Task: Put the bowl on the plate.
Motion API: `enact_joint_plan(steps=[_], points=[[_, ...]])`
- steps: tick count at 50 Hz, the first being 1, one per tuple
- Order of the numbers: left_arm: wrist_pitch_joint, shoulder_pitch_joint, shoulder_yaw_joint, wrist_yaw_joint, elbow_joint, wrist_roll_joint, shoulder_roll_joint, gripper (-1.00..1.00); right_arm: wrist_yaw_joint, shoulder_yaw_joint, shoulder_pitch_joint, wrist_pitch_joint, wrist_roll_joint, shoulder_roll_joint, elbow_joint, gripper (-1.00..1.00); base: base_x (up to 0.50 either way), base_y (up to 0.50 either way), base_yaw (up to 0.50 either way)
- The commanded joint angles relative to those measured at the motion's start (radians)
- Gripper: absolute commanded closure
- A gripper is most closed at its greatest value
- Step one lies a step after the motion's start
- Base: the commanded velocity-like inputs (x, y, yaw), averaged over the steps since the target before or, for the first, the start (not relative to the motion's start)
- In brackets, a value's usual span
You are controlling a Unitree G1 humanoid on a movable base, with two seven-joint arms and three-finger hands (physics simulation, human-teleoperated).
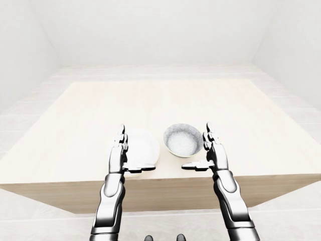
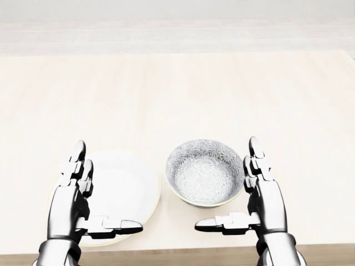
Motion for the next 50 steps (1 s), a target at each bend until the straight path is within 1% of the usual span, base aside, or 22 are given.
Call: enact_joint_plan(steps=[1,2,4,5,6,8,9,10,13,14,15,16,21,23,29,37,39,50], points=[[-0.015,-0.006,0.033,-0.022,0.016,-0.008,0.019,-1.0,0.02,-0.022,0.015,0.007,0.006,-0.014,-0.025,-1.0,0.0,0.0,0.0],[-0.018,-0.003,0.033,-0.025,0.018,-0.006,0.02,-1.0,0.024,-0.019,0.018,0.006,0.005,-0.013,-0.036,-1.0,0.0,0.0,0.0],[-0.023,0.0,0.036,-0.028,0.024,-0.002,0.024,-1.0,0.019,-0.024,0.02,0.018,0.01,-0.008,-0.051,-1.0,0.0,0.0,0.0],[-0.023,0.002,0.038,-0.031,0.027,-0.002,0.025,-1.0,0.014,-0.024,0.021,0.014,0.002,-0.01,-0.057,-1.0,0.0,0.0,0.0],[-0.02,0.004,0.041,-0.034,0.025,-0.001,0.027,-1.0,0.019,-0.023,0.025,0.009,0.005,-0.009,-0.067,-1.0,0.0,0.0,0.0],[-0.011,0.007,0.049,-0.037,0.016,-0.003,0.031,-1.0,0.01,-0.026,0.032,0.024,-0.003,-0.01,-0.08,-1.0,0.0,0.0,0.0],[-0.007,0.008,0.052,-0.037,0.012,-0.003,0.032,-1.0,0.012,-0.018,0.035,0.018,-0.028,-0.019,-0.08,-1.0,0.0,0.0,0.0],[-0.004,0.008,0.055,-0.037,0.009,-0.002,0.034,-1.0,0.011,-0.016,0.036,0.024,-0.039,-0.021,-0.081,-1.0,0.0,0.0,0.0],[0.003,0.009,0.06,-0.038,0.001,0.0,0.035,-1.0,0.015,-0.018,0.035,0.022,-0.039,-0.017,-0.081,-1.0,0.0,0.0,0.0],[0.006,0.01,0.061,-0.038,-0.004,0.001,0.034,-1.0,0.023,-0.019,0.035,0.026,-0.03,-0.015,-0.087,-1.0,0.0,0.0,0.0],[0.01,0.013,0.061,-0.04,-0.01,0.001,0.034,-1.0,0.027,-0.022,0.036,0.014,-0.021,-0.012,-0.09,-1.0,0.0,0.0,0.0],[0.012,0.014,0.062,-0.04,-0.014,0.0,0.033,-1.0,0.025,-0.021,0.035,0.028,-0.027,-0.013,-0.096,-1.0,0.0,0.0,0.0],[0.008,0.019,0.068,-0.042,-0.013,0.002,0.033,-1.0,0.036,-0.023,0.037,0.029,-0.021,-0.013,-0.102,-1.0,0.0,0.0,0.0],[0.003,0.019,0.071,-0.043,-0.008,0.003,0.035,-1.0,0.041,-0.027,0.041,0.03,-0.013,-0.012,-0.107,-1.0,0.05,0.24,0.0],[0.005,0.015,0.076,-0.043,-0.004,0.005,0.036,-1.0,0.046,-0.026,0.041,0.034,-0.013,-0.01,-0.107,-1.0,0.06,0.25,0.0],[-0.007,0.016,0.081,-0.042,0.006,0.007,0.036,-1.0,0.046,-0.027,0.037,0.034,-0.015,-0.01,-0.103,-1.0,0.1,0.27,0.0],[-0.007,0.015,0.081,-0.041,0.006,0.008,0.036,-1.0,0.043,-0.026,0.036,0.04,-0.021,-0.012,-0.104,-1.0,0.1,0.28,0.0],[-0.004,0.01,0.085,-0.04,0.009,0.011,0.04,-1.0,0.043,-0.032,0.038,0.029,-0.016,-0.011,-0.095,-1.0,0.1,0.28,0.0]])
